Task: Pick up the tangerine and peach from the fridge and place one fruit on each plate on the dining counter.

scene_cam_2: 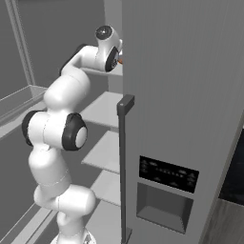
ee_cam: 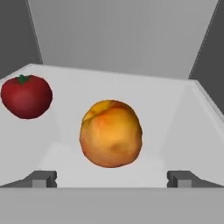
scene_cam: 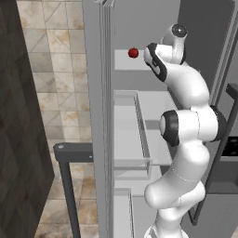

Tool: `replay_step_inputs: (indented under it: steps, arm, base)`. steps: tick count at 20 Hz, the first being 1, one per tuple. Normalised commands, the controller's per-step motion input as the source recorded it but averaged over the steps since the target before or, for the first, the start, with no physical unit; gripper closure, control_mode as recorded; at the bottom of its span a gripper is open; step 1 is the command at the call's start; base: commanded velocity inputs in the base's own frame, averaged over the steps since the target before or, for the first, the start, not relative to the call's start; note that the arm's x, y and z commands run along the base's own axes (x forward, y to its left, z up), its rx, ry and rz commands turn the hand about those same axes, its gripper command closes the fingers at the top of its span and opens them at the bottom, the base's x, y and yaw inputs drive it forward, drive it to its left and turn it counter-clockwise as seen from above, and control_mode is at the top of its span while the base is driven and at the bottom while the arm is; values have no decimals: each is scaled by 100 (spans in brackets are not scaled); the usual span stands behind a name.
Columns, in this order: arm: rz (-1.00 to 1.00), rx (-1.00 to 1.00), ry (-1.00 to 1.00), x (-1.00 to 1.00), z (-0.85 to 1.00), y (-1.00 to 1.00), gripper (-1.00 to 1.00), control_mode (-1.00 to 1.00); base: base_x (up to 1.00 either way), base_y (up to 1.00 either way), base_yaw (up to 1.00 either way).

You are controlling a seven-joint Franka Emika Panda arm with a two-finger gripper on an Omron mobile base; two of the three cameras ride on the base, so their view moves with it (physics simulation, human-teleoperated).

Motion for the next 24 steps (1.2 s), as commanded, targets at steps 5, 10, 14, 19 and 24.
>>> replay_step_inputs:
  steps: [5,10,14,19,24]
  arm:
    - [0,0,7,25,-3,0,-100,-100]
    - [0,0,0,48,-9,0,-100,-100]
    - [0,0,4,19,-1,0,-100,-100]
    - [0,0,10,0,-19,0,-100,-100]
    - [0,0,3,2,-30,0,-100,-100]
  base:
    - [0,0,0]
    - [0,0,0]
    - [0,0,0]
    - [0,0,0]
    - [0,0,0]
